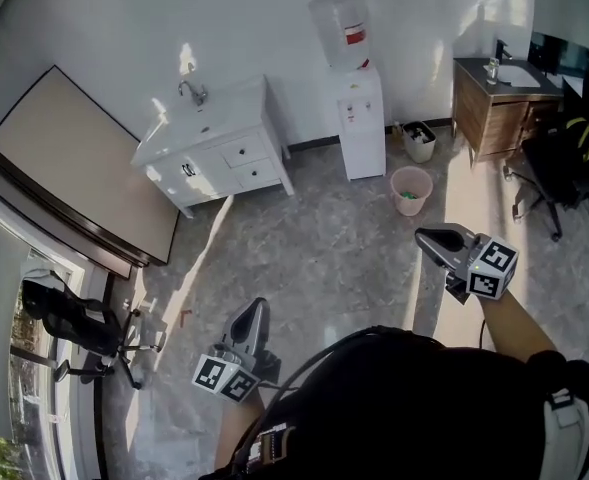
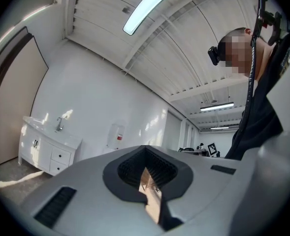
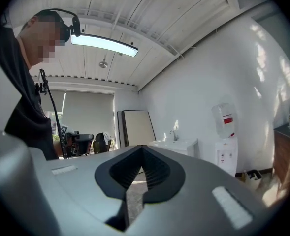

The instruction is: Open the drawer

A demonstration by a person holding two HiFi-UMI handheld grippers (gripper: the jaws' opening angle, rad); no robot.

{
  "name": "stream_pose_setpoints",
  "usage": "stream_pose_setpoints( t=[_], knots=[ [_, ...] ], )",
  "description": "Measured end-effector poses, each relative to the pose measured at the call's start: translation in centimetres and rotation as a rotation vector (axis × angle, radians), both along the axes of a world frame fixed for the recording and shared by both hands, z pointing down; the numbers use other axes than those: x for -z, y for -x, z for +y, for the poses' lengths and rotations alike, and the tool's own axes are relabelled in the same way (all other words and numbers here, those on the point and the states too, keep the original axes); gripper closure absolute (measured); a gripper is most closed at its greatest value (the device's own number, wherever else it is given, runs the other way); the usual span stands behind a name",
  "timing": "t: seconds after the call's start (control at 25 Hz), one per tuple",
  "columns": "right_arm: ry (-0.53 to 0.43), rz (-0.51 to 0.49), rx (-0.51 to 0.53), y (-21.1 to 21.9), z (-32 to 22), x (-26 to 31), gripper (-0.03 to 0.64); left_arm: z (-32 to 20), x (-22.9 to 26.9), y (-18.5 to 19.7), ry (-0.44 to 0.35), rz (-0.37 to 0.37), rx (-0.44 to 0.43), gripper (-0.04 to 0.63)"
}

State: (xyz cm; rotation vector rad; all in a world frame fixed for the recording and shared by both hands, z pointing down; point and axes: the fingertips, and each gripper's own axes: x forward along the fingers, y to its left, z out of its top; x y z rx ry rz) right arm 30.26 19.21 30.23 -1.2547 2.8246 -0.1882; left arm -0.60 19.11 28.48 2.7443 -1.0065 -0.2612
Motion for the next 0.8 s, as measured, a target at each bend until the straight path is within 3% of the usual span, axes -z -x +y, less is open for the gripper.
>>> stream_pose_setpoints(
  t=[0.12, 0.32, 0.56, 0.8],
  knots=[
    [-0.024, 0.019, -0.006, 3.8, -2.2, 1.1, 0.623, -3.0, 1.6, 3.3, -0.04, -0.014, -0.021, 0.603],
    [-0.036, 0.046, 0.022, 11.6, -6.9, 2.3, 0.623, -7.5, 2.0, 10.2, -0.04, 0.001, -0.012, 0.603],
    [-0.022, 0.055, 0.073, 19.2, -11.6, 1.6, 0.623, -10.8, 0.1, 17.7, -0.028, 0.009, 0.04, 0.603],
    [-0.011, 0.079, 0.143, 24.1, -16.1, 1.2, 0.623, -13.5, -1.2, 22.5, -0.007, 0.024, 0.11, 0.603]
  ],
)
